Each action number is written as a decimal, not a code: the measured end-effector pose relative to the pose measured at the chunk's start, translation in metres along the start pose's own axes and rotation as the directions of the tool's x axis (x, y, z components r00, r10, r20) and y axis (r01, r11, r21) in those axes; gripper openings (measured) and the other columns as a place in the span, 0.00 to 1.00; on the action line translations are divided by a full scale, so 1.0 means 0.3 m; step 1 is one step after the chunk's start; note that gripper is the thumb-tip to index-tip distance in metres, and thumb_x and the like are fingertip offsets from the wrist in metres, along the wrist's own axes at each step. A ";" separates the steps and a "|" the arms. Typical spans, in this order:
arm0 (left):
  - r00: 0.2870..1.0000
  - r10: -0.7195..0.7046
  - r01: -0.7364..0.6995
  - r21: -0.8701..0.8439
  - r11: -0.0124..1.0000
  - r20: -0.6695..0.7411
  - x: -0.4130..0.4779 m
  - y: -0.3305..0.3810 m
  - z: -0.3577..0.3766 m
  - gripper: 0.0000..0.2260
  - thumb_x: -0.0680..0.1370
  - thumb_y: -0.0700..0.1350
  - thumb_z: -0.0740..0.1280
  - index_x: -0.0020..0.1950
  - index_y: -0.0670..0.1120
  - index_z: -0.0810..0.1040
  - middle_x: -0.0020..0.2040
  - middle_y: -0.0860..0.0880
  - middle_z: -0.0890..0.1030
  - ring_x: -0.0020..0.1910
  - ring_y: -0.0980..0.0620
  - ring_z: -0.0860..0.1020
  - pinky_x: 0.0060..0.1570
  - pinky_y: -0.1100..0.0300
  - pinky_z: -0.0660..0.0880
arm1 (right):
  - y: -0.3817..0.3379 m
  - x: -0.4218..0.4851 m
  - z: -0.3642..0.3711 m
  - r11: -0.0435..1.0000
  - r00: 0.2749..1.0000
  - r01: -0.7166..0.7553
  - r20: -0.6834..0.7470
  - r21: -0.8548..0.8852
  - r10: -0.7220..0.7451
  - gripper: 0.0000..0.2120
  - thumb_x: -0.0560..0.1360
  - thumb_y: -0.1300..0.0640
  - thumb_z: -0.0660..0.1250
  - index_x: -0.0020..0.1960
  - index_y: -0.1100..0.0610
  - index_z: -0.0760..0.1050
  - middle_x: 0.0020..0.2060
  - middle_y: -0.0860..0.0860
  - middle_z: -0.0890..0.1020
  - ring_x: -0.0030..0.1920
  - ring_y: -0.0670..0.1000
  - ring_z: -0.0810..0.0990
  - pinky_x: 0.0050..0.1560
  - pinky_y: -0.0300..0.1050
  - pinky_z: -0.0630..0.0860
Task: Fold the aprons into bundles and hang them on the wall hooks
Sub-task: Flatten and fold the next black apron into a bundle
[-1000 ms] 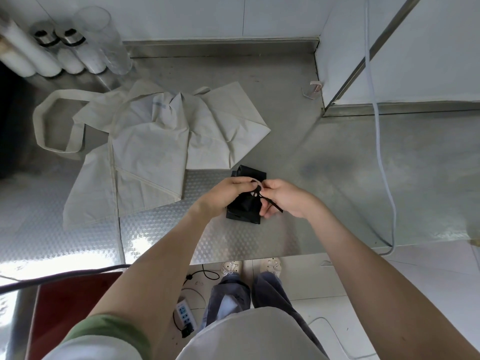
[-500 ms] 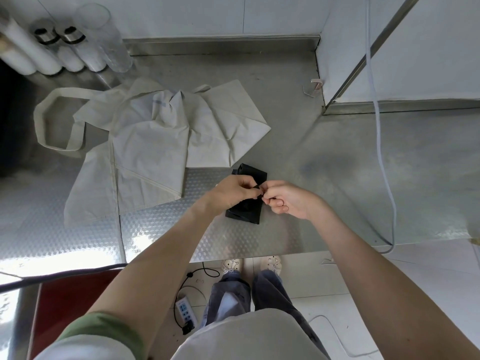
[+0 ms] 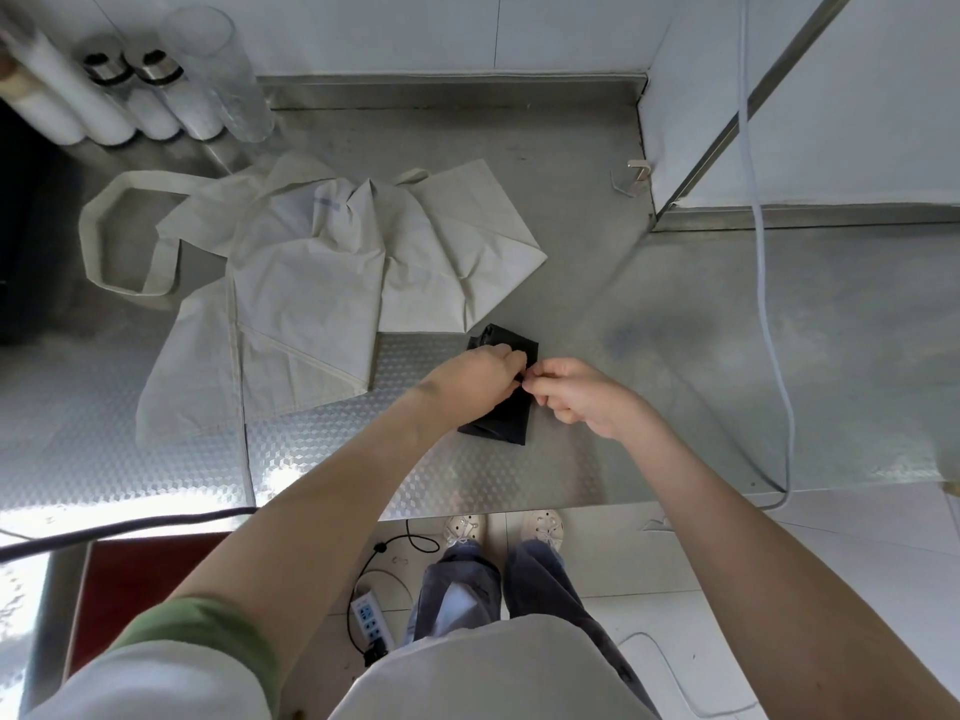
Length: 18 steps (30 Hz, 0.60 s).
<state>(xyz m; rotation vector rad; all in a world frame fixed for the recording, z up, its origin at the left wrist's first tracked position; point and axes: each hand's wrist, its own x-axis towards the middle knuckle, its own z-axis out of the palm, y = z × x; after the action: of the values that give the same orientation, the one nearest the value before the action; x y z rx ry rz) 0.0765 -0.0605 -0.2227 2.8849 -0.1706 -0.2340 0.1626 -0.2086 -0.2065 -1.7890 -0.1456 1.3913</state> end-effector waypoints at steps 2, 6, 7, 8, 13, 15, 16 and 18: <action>0.988 0.081 -0.067 0.111 0.992 -0.130 -0.013 0.014 0.009 0.13 0.70 0.40 0.73 0.49 0.41 0.71 0.38 0.45 0.77 0.33 0.50 0.78 0.32 0.62 0.71 | -0.004 -0.005 -0.003 0.999 1.000 0.011 0.002 0.050 -0.011 0.06 0.79 0.64 0.61 0.44 0.59 0.72 0.29 0.51 0.69 0.21 0.42 0.57 0.20 0.35 0.49; 0.947 0.105 -0.070 0.126 0.990 -0.304 -0.021 0.042 0.060 0.25 0.61 0.36 0.78 0.48 0.45 0.65 0.33 0.47 0.75 0.28 0.51 0.74 0.29 0.62 0.73 | -0.025 -0.001 0.004 0.995 0.994 -0.057 -0.090 0.083 0.065 0.15 0.78 0.59 0.59 0.33 0.57 0.66 0.28 0.53 0.68 0.19 0.44 0.55 0.20 0.34 0.47; 0.940 0.105 -0.080 0.092 0.993 -0.324 -0.024 0.050 0.064 0.25 0.61 0.34 0.77 0.49 0.44 0.66 0.33 0.46 0.75 0.29 0.50 0.75 0.30 0.61 0.74 | -0.027 0.000 0.007 0.995 0.990 -0.072 -0.116 0.068 0.080 0.16 0.79 0.56 0.59 0.33 0.56 0.66 0.27 0.53 0.68 0.19 0.43 0.55 0.20 0.34 0.47; 0.931 0.102 -0.085 0.064 0.994 -0.350 -0.026 0.051 0.073 0.25 0.62 0.33 0.77 0.50 0.44 0.66 0.34 0.45 0.75 0.30 0.49 0.75 0.30 0.59 0.75 | -0.029 0.002 0.012 0.996 0.989 -0.078 -0.126 0.037 0.082 0.16 0.80 0.54 0.59 0.34 0.56 0.67 0.27 0.53 0.67 0.18 0.43 0.56 0.20 0.33 0.47; 0.904 0.092 -0.106 -0.011 0.994 -0.418 -0.044 0.049 0.084 0.17 0.67 0.29 0.65 0.49 0.44 0.66 0.38 0.43 0.76 0.33 0.45 0.76 0.27 0.57 0.76 | -0.021 -0.003 0.014 0.997 0.993 -0.081 -0.081 -0.001 0.081 0.12 0.81 0.61 0.59 0.38 0.57 0.70 0.28 0.52 0.66 0.18 0.42 0.55 0.18 0.32 0.49; 0.898 0.113 -0.124 0.003 0.992 -0.426 -0.051 0.050 0.080 0.14 0.67 0.30 0.61 0.48 0.44 0.66 0.37 0.43 0.77 0.32 0.46 0.77 0.25 0.60 0.74 | -0.013 -0.011 0.013 0.995 0.993 -0.076 -0.084 0.069 0.082 0.13 0.80 0.63 0.59 0.37 0.57 0.69 0.28 0.52 0.66 0.17 0.41 0.56 0.17 0.33 0.49; 0.893 0.125 -0.137 0.005 0.991 -0.433 -0.053 0.049 0.080 0.16 0.66 0.29 0.63 0.48 0.44 0.66 0.36 0.44 0.76 0.31 0.47 0.77 0.25 0.60 0.73 | -0.007 -0.013 0.014 0.991 0.993 -0.070 -0.086 0.110 0.080 0.13 0.80 0.63 0.59 0.37 0.58 0.69 0.27 0.52 0.66 0.17 0.41 0.56 0.17 0.34 0.49; 0.894 0.131 -0.133 0.027 0.991 -0.428 -0.054 0.051 0.077 0.19 0.63 0.30 0.66 0.49 0.44 0.66 0.35 0.45 0.76 0.30 0.48 0.77 0.24 0.61 0.72 | 0.007 -0.015 0.022 0.984 0.993 -0.047 -0.099 0.175 0.065 0.13 0.80 0.63 0.60 0.36 0.58 0.69 0.28 0.52 0.66 0.17 0.41 0.56 0.16 0.34 0.49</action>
<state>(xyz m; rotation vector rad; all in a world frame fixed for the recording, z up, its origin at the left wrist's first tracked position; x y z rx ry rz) 0.0550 -0.0785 -0.2388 2.8202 -0.2811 0.4264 0.1545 -0.2090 -0.2048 -1.7273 0.0787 1.3050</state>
